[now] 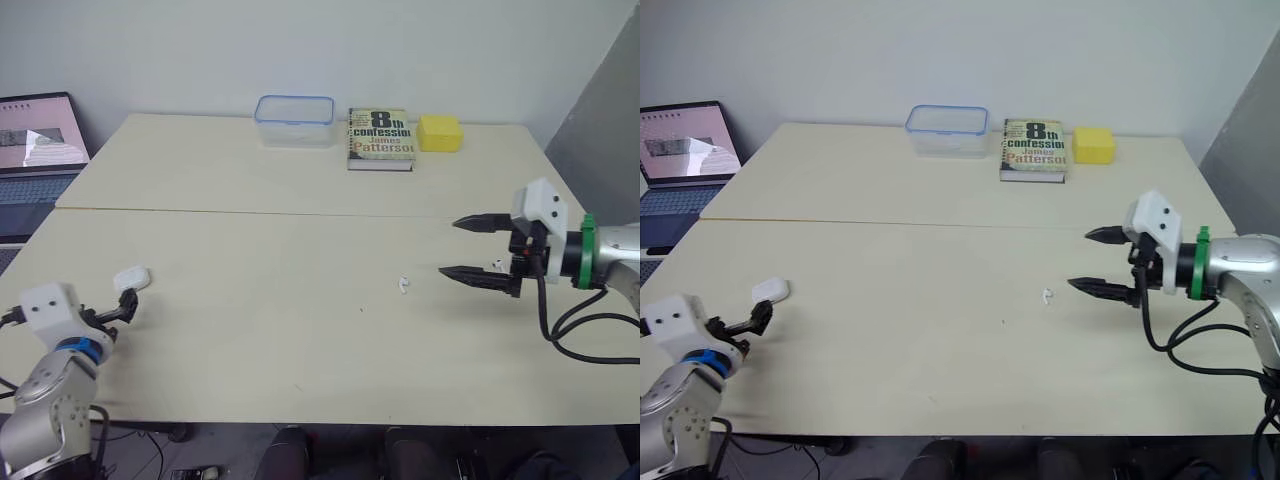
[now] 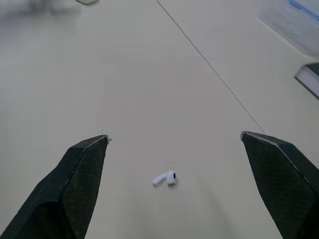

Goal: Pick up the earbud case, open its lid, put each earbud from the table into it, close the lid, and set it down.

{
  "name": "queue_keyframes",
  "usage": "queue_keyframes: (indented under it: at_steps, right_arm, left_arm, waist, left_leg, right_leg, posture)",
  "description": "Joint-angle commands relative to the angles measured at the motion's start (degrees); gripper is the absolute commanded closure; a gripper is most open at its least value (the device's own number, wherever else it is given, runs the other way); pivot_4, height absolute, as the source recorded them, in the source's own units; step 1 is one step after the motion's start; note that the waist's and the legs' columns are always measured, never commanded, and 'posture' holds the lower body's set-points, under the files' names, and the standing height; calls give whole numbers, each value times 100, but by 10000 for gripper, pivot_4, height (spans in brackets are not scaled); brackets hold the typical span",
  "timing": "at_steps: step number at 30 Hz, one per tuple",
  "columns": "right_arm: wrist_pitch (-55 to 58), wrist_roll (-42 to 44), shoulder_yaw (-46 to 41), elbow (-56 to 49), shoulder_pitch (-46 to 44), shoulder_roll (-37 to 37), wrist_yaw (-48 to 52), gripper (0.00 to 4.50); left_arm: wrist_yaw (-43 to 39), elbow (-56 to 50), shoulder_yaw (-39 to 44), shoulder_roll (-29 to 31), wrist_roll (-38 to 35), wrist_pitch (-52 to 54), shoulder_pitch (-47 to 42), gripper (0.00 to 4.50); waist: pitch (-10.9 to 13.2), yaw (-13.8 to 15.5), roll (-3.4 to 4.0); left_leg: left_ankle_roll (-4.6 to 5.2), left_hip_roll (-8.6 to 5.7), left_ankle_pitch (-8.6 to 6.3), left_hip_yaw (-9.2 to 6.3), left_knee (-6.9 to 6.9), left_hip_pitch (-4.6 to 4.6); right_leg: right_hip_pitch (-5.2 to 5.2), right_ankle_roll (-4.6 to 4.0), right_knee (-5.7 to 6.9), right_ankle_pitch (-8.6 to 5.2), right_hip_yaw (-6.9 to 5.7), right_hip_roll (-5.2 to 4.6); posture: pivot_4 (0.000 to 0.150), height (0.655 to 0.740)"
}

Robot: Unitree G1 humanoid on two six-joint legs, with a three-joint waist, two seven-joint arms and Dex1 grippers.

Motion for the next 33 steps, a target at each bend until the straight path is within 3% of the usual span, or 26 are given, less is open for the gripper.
queue_keyframes:
  at_steps: [1, 19, 28, 33]
  right_arm:
    - [85, 195, 55, -235, -226, -6, 182, 373]
    - [59, 106, 492, -138, -670, 328, 271, 373]
    - [54, 33, 607, -155, -792, 440, 253, 373]
    - [52, 13, 576, -244, -781, 482, 225, 0]
  left_arm:
    - [-32, 11, -153, 33, -1, 145, -174, 0]
    - [595, 1545, -369, 15, 597, -376, -1527, 0]
    - [602, 1834, -429, 152, 742, -384, -1629, 0]
    - [522, 1788, -466, 243, 752, -176, -1471, 12338]
  waist:
    - [0, 1, 0]
    - [-1, -1, 0]
    - [-1, -5, -1]
    - [-1, -10, 0]
  left_leg:
    - [0, 0, 0, 0, 1, -4]
    - [0, 4, 1, 2, 2, -6]
    - [-1, 5, 1, 2, 1, -6]
    - [-1, 7, 1, 1, 1, -5]
  right_leg:
    - [-3, -1, 0, 1, 0, 0]
    - [-14, 9, 8, 13, 0, 10]
    - [-19, 12, 9, 14, 4, 11]
    - [-22, 13, 12, 15, 8, 10]
  posture:
    - [1500, 7391]
    - [1500, 7391]
    - [1500, 7391]
    - [1500, 7391]
